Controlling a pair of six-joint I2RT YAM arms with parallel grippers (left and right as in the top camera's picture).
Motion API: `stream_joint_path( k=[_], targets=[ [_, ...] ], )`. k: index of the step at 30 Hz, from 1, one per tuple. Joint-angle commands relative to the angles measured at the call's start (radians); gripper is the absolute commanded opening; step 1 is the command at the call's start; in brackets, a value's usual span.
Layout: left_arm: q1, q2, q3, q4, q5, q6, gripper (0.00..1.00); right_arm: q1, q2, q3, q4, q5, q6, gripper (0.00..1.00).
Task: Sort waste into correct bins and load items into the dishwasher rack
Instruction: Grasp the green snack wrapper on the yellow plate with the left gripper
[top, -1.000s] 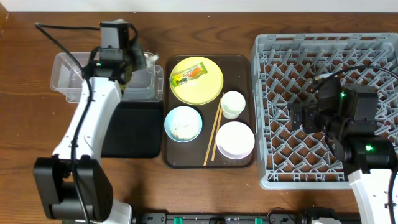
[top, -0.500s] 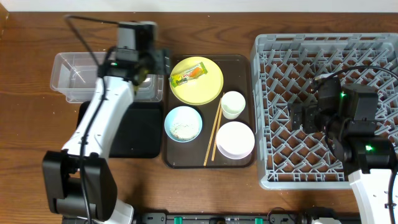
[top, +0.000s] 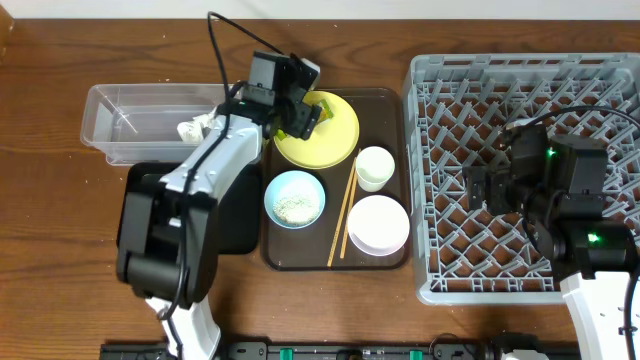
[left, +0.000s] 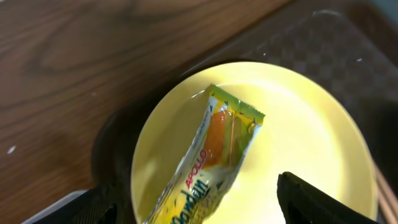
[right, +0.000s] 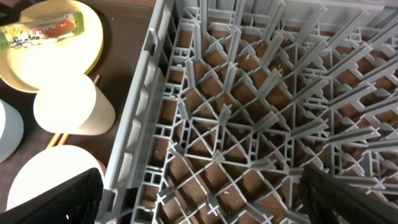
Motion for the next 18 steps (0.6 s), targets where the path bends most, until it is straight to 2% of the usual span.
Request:
stream_joint_path(
  k=[1,8,13,15,17,18],
  targets=[
    [0.000,0.040,0.003,0.020,-0.013,0.031,0.79,-0.007,-0.007,0.025,-0.005,-0.012,0.011,0.99],
    [0.000,0.116,0.003,0.019,-0.017,0.031,0.78,-0.007,-0.007,0.025,-0.011,-0.012,0.011,0.99],
    [0.000,0.121,0.003,-0.024,-0.017,0.031,0.64,-0.007,-0.007,0.025,-0.013,-0.012,0.011,0.99],
    [0.000,0.121,0.003,-0.053,-0.017,0.031,0.62,-0.007,-0.007,0.025,-0.013,-0.011,0.011,0.99],
    [0.000,0.121,0.000,-0.068,-0.017,0.031,0.56,-0.007,-0.007,0.025,-0.014,-0.012,0.011,0.99],
    [0.000,0.121,0.000,-0.076,-0.017,0.031,0.50,-0.006,-0.007,0.025,-0.014,-0.012,0.011,0.99]
  ],
)
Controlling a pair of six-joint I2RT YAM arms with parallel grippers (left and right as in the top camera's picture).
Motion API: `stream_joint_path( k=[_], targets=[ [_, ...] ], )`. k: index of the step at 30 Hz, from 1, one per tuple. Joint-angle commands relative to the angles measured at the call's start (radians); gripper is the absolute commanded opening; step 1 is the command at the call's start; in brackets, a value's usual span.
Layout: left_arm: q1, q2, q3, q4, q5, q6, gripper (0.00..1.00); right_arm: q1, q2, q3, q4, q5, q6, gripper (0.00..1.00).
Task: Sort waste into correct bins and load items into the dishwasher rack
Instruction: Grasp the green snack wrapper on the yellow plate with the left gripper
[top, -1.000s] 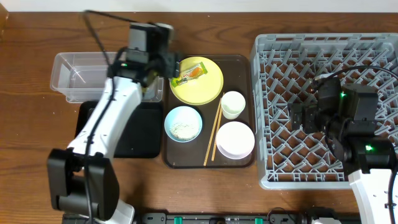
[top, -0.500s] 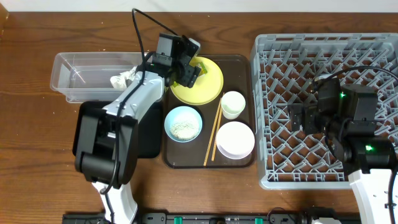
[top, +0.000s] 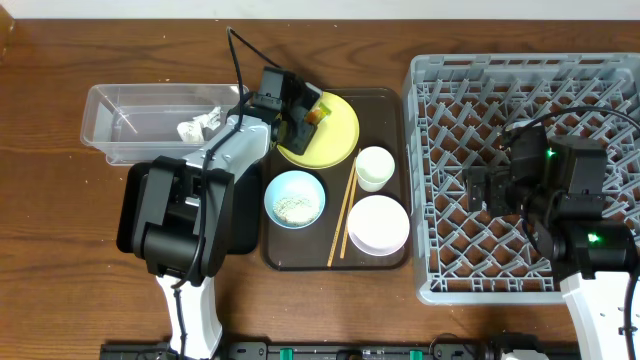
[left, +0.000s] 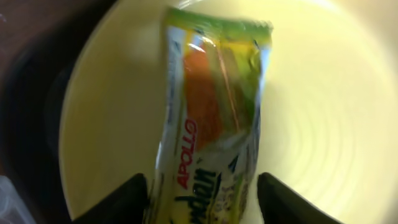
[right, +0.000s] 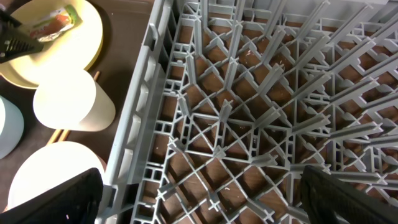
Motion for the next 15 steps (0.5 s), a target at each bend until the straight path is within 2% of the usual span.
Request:
stream_joint_path(
  k=[1,3,5,9,15],
  targets=[
    [0.000,-0.003,0.000,-0.018,-0.008,0.010,0.41,-0.006,-0.007,0.025,-0.002,-0.011,0.011,0.99],
    [0.000,-0.003,0.000,-0.030,-0.008,0.006,0.21,-0.006,-0.007,0.025,-0.002,-0.012,0.011,0.99],
    [0.000,-0.005,0.000,-0.033,-0.008,-0.027,0.08,-0.006,-0.007,0.025,-0.002,-0.011,0.011,0.99],
    [0.000,-0.045,0.000,-0.033,-0.008,-0.109,0.06,-0.006,-0.007,0.025,-0.004,-0.011,0.011,0.99],
    [0.015,-0.219,0.000,-0.040,-0.018,-0.196,0.06,-0.006,-0.007,0.025,-0.006,-0.011,0.011,0.99]
  ],
)
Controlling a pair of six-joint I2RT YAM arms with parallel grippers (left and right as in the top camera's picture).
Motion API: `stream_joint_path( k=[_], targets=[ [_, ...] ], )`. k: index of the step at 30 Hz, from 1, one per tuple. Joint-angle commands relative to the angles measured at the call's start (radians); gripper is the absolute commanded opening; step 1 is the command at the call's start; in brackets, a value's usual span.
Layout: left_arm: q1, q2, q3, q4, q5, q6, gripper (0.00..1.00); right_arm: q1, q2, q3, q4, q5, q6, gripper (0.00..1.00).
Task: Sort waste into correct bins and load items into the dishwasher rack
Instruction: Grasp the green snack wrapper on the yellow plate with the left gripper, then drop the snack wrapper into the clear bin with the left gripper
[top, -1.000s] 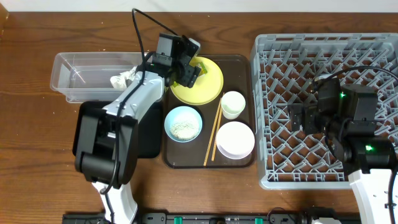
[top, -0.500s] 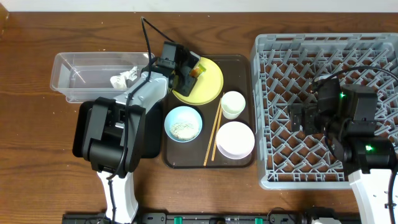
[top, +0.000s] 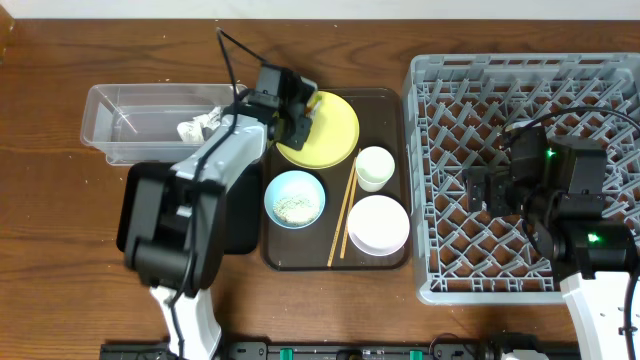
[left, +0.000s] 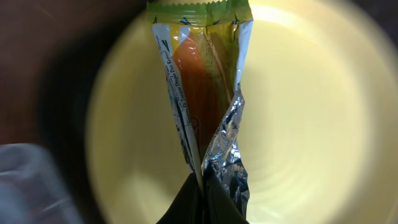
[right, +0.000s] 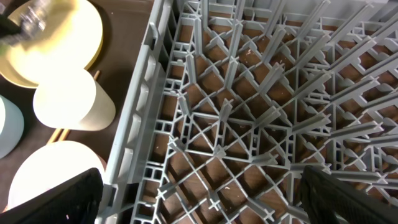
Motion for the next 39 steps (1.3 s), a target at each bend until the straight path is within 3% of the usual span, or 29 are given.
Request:
stream_joint_path(
  k=[1,6,12,15,17,18,20,23,27,31,36,39],
  targets=[
    [0.023,-0.147,0.002,-0.002,-0.043,-0.105,0.06,-0.006,-0.007,0.025,-0.004,-0.011,0.011,0.99],
    [0.118,-0.251,0.002,-0.020,-0.292,-0.454,0.06,-0.006,-0.007,0.025,-0.004,-0.011,0.011,0.99],
    [0.261,-0.251,0.002,-0.102,-0.294,-0.921,0.07,-0.006,-0.007,0.025,-0.003,-0.011,0.011,0.99],
    [0.297,-0.236,0.000,-0.151,-0.293,-1.033,0.11,-0.006,-0.007,0.025,-0.003,-0.011,0.011,0.99],
    [0.311,-0.228,-0.002,-0.167,-0.294,-1.042,0.23,-0.006,-0.007,0.025,-0.003,-0.011,0.011,0.99],
    [0.316,-0.224,-0.002,-0.168,-0.294,-1.042,0.36,-0.006,-0.007,0.025,-0.003,-0.011,0.011,0.99],
    [0.323,-0.221,-0.002,-0.160,-0.294,-1.042,0.40,-0.006,-0.007,0.025,-0.003,-0.011,0.011,0.99],
    [0.328,-0.227,-0.001,-0.150,-0.294,-1.015,0.54,-0.006,-0.007,0.025,-0.003,-0.011,0.011,0.99],
    [0.319,-0.271,0.003,-0.153,-0.281,-0.923,0.56,-0.006,-0.007,0.025,-0.002,-0.011,0.011,0.99],
    [0.285,-0.351,0.003,-0.180,-0.282,-0.818,0.68,-0.006,-0.007,0.025,-0.002,-0.011,0.011,0.99],
    [0.174,-0.423,0.003,-0.278,-0.198,-0.663,0.68,-0.006,-0.007,0.025,-0.002,-0.011,0.011,0.99],
    [0.087,-0.420,0.000,-0.341,-0.174,-0.636,0.75,-0.006,-0.007,0.025,-0.002,-0.011,0.011,0.99]
  ],
)
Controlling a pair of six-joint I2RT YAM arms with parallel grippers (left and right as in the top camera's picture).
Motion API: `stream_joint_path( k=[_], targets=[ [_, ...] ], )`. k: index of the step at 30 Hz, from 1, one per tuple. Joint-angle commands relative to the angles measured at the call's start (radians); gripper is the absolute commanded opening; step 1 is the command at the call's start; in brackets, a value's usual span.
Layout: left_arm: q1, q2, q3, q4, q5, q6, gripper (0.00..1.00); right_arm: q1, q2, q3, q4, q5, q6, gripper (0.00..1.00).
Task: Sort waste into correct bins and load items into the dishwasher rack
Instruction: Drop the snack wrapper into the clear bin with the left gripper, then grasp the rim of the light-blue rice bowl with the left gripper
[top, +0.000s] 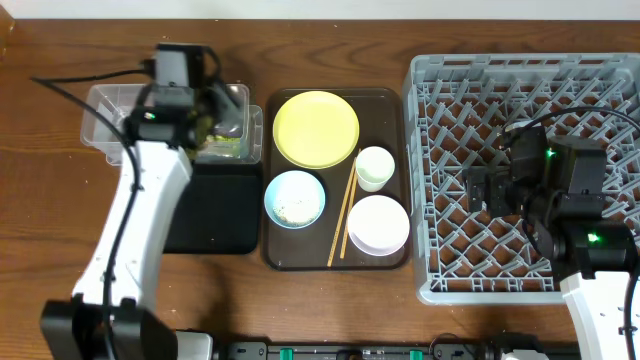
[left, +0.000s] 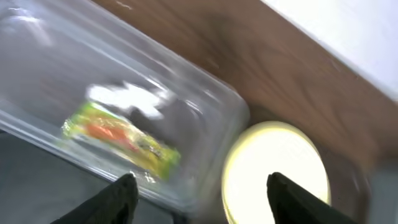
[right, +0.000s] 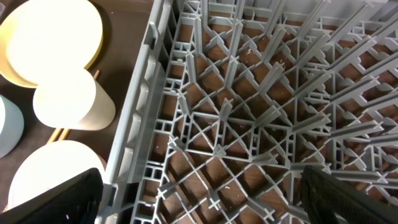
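The yellow-green snack wrapper (left: 121, 137) lies inside the clear plastic bin (left: 205, 93), next to a crumpled white tissue (left: 127, 96). My left gripper (left: 200, 194) hangs open over the bin's right end (top: 215, 128), holding nothing. The yellow plate (top: 316, 129) on the brown tray (top: 395, 100) is bare. Beside it are a white cup (top: 374, 167), a blue bowl (top: 295, 198), a white bowl (top: 378, 224) and chopsticks (top: 342, 220). My right gripper (right: 202, 199) is open and empty above the grey dishwasher rack (right: 249, 124), near its left wall (top: 480, 190).
A black bin (top: 210, 205) sits in front of the clear one, left of the tray. The rack (top: 520, 80) fills the right side of the table. The right wrist view also shows the plate (right: 56, 37), cup (right: 71, 102) and white bowl (right: 50, 174).
My left gripper was shut on the wrapper above the yellow plate. Now it is open over the clear bin, and the wrapper lies inside the bin. The right arm has not moved.
The wrapper lay on the yellow plate with my open left gripper above it. Then the fingers stood at either side of it. Then they were shut on it, crumpling the foil. Now the wrapper lies in the clear bin and the plate is bare. The right gripper stayed over the rack.
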Motion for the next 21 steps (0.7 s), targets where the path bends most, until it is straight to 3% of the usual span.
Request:
stream_joint_path(
  k=[1,8,21],
  targets=[
    [-0.095,0.015,-0.004,-0.055,0.049,0.095,0.76,-0.006,-0.007,0.025,-0.001,-0.011,0.011,0.99],
    [-0.275,0.095,-0.014,-0.172,0.049,0.047,0.71,-0.006,-0.007,0.025,-0.001,-0.011,0.011,0.99],
    [-0.458,0.315,-0.014,-0.194,0.049,0.018,0.60,-0.006,-0.007,0.025,-0.002,-0.012,0.011,0.99]
  ],
)
